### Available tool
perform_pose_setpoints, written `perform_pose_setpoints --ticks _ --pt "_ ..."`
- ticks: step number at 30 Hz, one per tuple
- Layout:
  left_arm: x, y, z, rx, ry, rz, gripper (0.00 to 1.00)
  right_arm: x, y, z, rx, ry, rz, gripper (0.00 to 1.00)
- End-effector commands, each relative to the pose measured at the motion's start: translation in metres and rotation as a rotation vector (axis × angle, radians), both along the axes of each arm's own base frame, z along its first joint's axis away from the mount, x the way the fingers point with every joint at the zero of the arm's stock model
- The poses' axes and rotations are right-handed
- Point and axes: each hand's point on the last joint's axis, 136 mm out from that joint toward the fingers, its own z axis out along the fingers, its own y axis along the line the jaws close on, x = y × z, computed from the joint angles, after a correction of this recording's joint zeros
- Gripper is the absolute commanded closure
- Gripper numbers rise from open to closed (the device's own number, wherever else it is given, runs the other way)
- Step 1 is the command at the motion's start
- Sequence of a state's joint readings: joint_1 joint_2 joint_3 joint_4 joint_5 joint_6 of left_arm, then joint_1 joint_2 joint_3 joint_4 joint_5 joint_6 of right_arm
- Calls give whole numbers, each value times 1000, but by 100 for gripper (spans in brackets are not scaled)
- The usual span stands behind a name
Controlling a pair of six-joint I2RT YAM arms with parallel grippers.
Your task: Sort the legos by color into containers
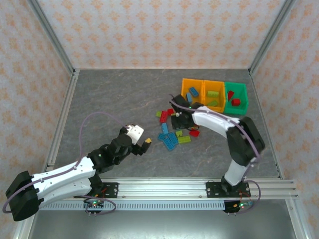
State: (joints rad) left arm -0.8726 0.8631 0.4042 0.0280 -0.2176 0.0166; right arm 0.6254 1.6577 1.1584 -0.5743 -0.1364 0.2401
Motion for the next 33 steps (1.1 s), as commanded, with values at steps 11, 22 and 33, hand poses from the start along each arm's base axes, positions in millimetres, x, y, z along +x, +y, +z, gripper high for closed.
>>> perform_pose_setpoints --ticks 11,22,33 --pt "3 -3 4 -9 -5 1 7 142 -98 75 -12 -295 -419 73" --pt "1 0 8 -17 -18 5 7 187 -103 71 -79 -238 -462 39" --pt "-4 -4 15 -52 -21 -28 7 40 -116 97 190 -307 -600 34"
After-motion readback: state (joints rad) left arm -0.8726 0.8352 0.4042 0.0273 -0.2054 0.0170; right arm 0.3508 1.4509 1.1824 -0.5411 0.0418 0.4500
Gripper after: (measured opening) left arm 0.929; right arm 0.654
